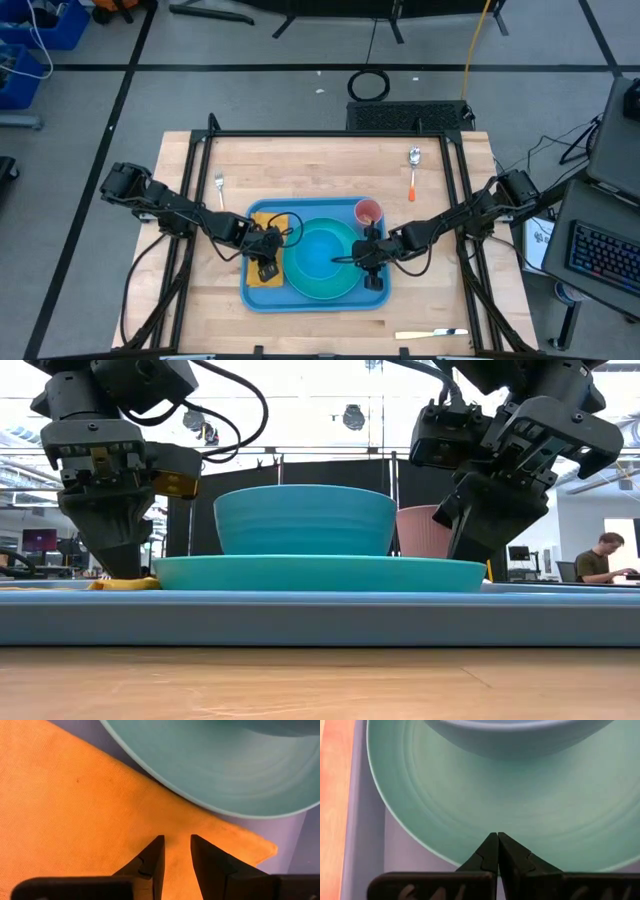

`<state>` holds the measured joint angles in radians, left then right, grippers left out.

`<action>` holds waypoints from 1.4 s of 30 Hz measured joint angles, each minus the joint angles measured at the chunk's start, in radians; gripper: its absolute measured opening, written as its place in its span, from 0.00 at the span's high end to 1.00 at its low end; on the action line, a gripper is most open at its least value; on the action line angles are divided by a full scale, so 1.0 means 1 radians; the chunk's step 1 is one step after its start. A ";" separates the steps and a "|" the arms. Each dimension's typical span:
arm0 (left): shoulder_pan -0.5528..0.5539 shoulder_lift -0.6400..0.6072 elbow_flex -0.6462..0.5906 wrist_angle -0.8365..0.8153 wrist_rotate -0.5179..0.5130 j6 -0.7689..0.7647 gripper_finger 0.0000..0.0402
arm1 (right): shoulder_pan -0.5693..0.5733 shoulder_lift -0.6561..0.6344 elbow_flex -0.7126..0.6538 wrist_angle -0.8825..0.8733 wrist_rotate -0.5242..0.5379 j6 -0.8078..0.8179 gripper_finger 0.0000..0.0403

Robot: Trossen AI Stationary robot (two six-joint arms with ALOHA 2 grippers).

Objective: Set up tray
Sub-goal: Put the yellow napkin on top of the blue tray beside the green plate

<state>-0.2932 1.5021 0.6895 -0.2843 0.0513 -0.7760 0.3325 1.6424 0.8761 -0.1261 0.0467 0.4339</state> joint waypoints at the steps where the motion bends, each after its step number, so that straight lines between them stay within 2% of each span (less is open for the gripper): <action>1: 0.000 0.000 0.000 0.001 0.000 0.002 0.76 | 0.000 0.000 0.000 0.000 0.000 0.001 1.00; 13: 0.000 0.000 0.000 0.061 -0.008 0.024 0.76 | 0.000 0.000 0.018 0.000 -0.024 -0.018 1.00; 31: 0.000 0.003 0.000 0.049 -0.032 0.080 0.76 | 0.011 0.000 0.045 0.022 -0.024 -0.083 1.00; 39: -0.017 -0.006 0.000 0.052 -0.059 0.125 0.76 | 0.034 -0.061 0.045 0.053 -0.019 -0.134 1.00; 42: -0.029 -0.005 0.000 0.033 -0.060 0.175 0.76 | 0.051 -0.093 0.046 0.061 0.012 -0.144 1.00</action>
<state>-0.3220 1.4968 0.6899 -0.2515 -0.0089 -0.6014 0.3832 1.5495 0.9218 -0.0653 0.0588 0.2899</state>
